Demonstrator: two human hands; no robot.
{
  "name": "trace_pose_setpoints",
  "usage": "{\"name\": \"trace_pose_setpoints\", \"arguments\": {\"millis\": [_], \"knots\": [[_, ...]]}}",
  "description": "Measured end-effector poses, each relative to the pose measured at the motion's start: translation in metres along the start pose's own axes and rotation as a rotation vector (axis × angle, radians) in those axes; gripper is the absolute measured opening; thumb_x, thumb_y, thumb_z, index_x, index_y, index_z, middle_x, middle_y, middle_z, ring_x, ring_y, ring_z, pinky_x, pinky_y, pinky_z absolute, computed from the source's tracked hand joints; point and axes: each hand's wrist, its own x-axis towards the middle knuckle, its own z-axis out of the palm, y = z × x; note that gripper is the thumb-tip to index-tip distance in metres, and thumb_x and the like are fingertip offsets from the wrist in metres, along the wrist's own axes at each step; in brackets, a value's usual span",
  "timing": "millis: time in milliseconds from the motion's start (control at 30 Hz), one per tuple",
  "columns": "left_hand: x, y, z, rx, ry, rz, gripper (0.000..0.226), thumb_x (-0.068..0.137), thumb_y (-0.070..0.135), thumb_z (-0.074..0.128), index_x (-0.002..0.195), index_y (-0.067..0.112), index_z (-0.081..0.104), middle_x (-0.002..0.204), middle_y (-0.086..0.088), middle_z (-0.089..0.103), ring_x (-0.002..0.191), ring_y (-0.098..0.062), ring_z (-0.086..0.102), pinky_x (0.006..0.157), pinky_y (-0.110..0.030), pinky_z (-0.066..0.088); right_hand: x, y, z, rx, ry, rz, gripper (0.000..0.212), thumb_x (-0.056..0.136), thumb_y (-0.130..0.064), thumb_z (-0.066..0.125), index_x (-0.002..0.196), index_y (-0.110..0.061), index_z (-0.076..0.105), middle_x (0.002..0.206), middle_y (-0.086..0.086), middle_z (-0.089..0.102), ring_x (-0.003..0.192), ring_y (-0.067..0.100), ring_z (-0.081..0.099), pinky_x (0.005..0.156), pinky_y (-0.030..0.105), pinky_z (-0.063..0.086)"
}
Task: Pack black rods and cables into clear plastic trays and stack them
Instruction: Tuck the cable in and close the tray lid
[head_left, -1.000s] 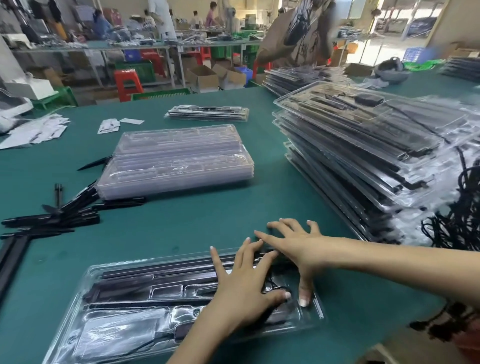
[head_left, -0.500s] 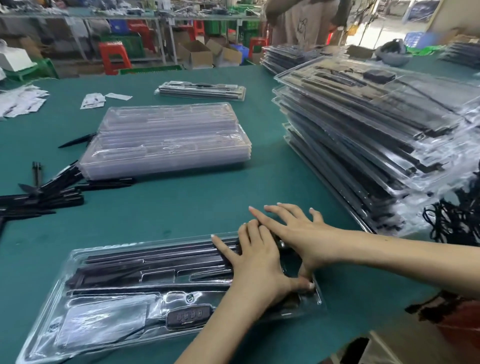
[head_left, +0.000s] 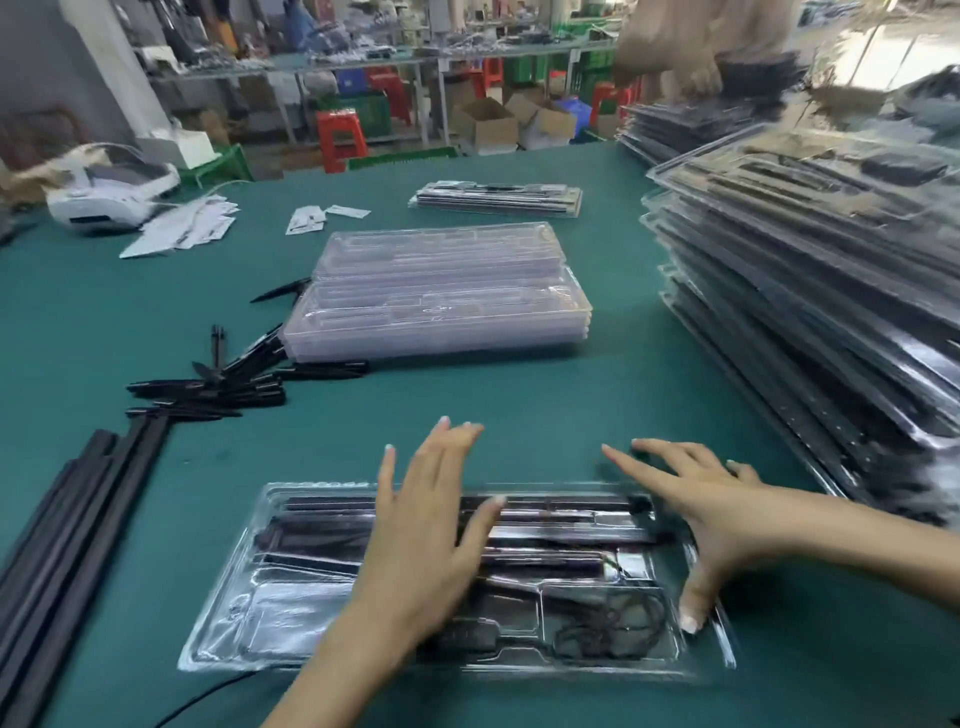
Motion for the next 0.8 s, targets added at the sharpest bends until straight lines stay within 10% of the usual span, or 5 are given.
{"name": "trace_pose_setpoints", "arguments": {"millis": [267, 367, 600, 800], "knots": [[-0.028, -0.034, -0.005, 0.357, -0.24, -0.076, 0.056, 0.076, 0.05, -0.024, 0.132, 0.053, -0.032, 0.143, 0.033, -0.033, 0.133, 0.003, -0.037, 0.111, -0.041, -0.027, -0.008, -0.007, -0.023, 0.073, -0.085, -0.099, 0.13, 0.066, -0.059, 0.076, 0.144, -0.037, -0.026, 0.159, -0.003, -0.013, 0.146, 0.015, -0.008, 0.118, 0.033, 0.006], [-0.03, -0.037, -0.001, 0.348, -0.239, -0.085, 0.055, 0.077, 0.048, -0.024, 0.131, 0.051, -0.034, 0.141, 0.033, -0.036, 0.133, 0.004, -0.036, 0.109, -0.039, -0.029, -0.006, -0.052, -0.023, 0.264, 0.097, -0.212, 0.118, 0.071, -0.061, 0.07, 0.147, -0.038, -0.018, 0.16, -0.001, -0.003, 0.146, 0.011, -0.003, 0.118, 0.028, 0.005], [-0.03, -0.04, 0.001, 0.348, -0.227, -0.05, 0.049, 0.09, 0.046, -0.015, 0.127, 0.034, -0.045, 0.143, 0.025, -0.038, 0.131, 0.002, -0.039, 0.111, -0.04, -0.028, 0.035, -0.148, 0.006, 0.273, 0.124, -0.077, 0.129, 0.063, -0.072, 0.069, 0.143, -0.043, -0.027, 0.155, 0.007, -0.03, 0.141, 0.024, -0.032, 0.107, 0.066, -0.014], [-0.025, -0.047, -0.006, -0.024, -0.245, -0.09, 0.058, 0.101, 0.048, 0.026, 0.135, 0.047, -0.02, 0.156, 0.022, 0.001, 0.131, 0.02, -0.022, 0.111, -0.031, -0.027, 0.04, -0.142, 0.008, 0.194, 0.084, 0.054, 0.131, 0.061, -0.071, 0.072, 0.145, -0.04, -0.024, 0.155, 0.011, -0.028, 0.142, 0.027, -0.027, 0.112, 0.054, -0.014]]}}
